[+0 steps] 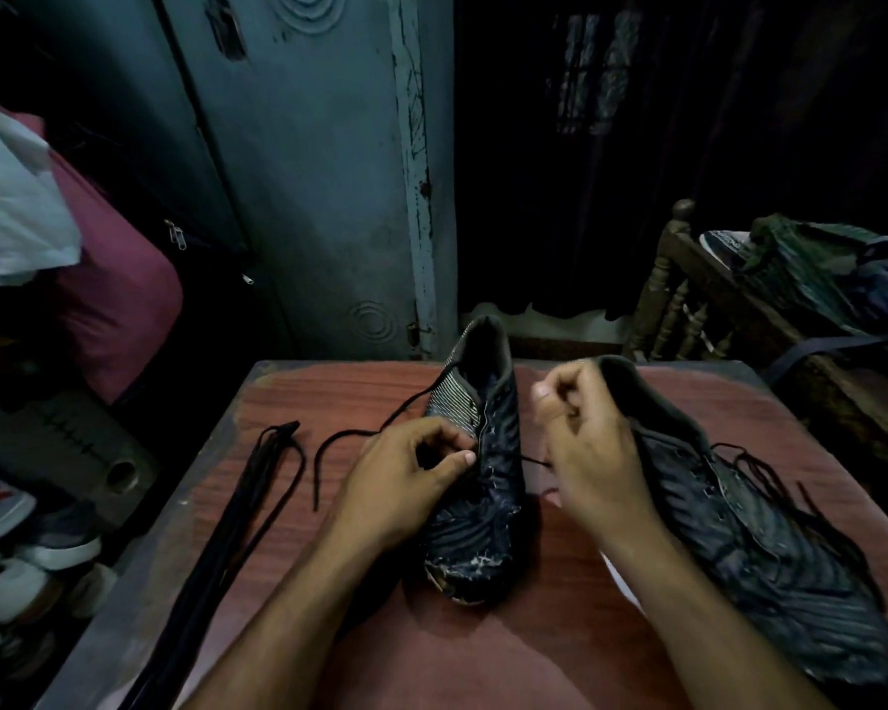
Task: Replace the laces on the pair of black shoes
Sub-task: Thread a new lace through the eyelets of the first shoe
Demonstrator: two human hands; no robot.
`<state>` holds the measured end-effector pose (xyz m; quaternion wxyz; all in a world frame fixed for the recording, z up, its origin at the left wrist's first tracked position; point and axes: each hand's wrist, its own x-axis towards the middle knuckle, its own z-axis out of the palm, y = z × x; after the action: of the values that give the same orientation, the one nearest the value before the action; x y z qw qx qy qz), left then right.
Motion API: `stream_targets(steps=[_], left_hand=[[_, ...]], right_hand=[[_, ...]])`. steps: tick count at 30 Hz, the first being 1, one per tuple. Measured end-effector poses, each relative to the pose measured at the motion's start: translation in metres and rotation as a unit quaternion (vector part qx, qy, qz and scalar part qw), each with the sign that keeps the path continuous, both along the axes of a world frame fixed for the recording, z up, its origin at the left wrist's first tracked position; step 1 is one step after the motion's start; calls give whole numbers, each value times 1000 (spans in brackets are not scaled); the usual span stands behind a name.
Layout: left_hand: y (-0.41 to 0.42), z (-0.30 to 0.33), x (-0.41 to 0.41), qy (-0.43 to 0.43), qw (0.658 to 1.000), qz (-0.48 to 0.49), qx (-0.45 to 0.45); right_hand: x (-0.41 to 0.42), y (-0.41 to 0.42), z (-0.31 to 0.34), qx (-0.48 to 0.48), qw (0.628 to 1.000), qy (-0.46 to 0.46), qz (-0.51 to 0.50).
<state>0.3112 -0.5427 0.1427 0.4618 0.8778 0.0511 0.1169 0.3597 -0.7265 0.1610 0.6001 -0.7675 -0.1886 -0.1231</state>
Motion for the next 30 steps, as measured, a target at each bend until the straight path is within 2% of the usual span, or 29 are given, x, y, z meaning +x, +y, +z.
stream_targets(steps=[2,4,10,17,25,28,30], left_hand=[[1,2,-1,2,1000,-10,-19],[3,5,-1,12,999,-24,-22],[-1,8,-5,22,998,-29,56],[0,6,-4,35,995,-3,89],[2,2,-2,34,994,8,102],[1,3,-3,34,993,15,114],[1,3,-3,35,992,15,119]], right_hand=[[-4,1,-4,-151,987,-60,4],[-8,3,-4,-244,968,-63,23],[1,-5,-1,-352,929,-108,29],[4,-13,4,-405,903,-141,6],[2,-13,3,-415,902,-114,-2],[2,-11,0,-373,918,-132,-11],[4,-10,0,-288,949,-122,-28]])
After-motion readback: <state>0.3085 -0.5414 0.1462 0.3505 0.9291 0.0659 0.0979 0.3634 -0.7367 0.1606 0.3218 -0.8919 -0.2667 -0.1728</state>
